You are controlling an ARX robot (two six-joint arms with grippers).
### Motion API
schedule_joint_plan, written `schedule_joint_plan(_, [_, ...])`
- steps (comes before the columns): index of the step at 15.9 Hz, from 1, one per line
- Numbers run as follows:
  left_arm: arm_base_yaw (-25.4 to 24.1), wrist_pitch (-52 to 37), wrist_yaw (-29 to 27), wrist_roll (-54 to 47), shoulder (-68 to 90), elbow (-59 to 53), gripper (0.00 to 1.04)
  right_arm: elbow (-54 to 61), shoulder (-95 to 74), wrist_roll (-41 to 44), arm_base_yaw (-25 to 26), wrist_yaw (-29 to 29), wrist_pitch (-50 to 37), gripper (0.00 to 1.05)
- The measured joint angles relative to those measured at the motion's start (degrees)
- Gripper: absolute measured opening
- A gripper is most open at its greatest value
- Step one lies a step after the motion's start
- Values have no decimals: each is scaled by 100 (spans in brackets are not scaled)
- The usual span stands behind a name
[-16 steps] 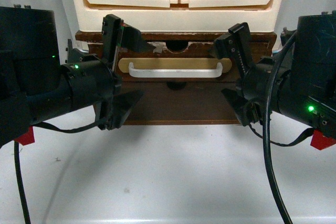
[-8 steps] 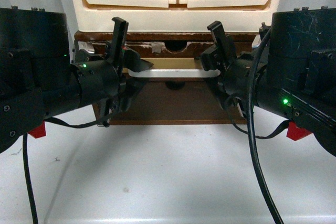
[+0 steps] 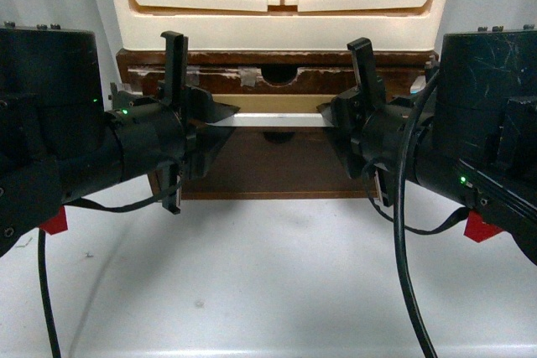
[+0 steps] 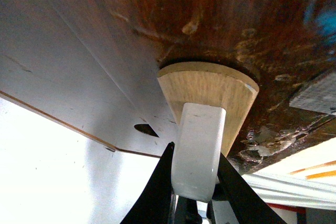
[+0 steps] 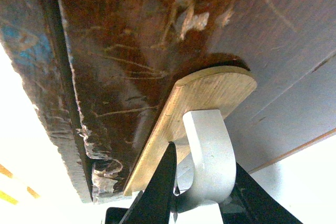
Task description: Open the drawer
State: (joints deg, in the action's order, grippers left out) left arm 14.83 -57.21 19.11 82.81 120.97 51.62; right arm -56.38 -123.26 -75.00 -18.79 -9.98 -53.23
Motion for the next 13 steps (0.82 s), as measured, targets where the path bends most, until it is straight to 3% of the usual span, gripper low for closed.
schedule_joint_plan(8, [313,-1108,-85,118,-1528,-2673,13,2505,1464,-260,-767,385,-962,18])
schedule_joint_plan(10, [422,-1207,-216,-306,-1956,-3401,31,2907,1589,496,-946,481,-839,44])
schedule_joint_plan(12, [422,-916,-348,-728,-2627,-3792,60,3001,1834,780,-1016,494,-487,72])
schedule_joint_plan(13, [337,-750,-426,-876,-2868,-3856,67,3021,1832,809,-1049,435,-459,79])
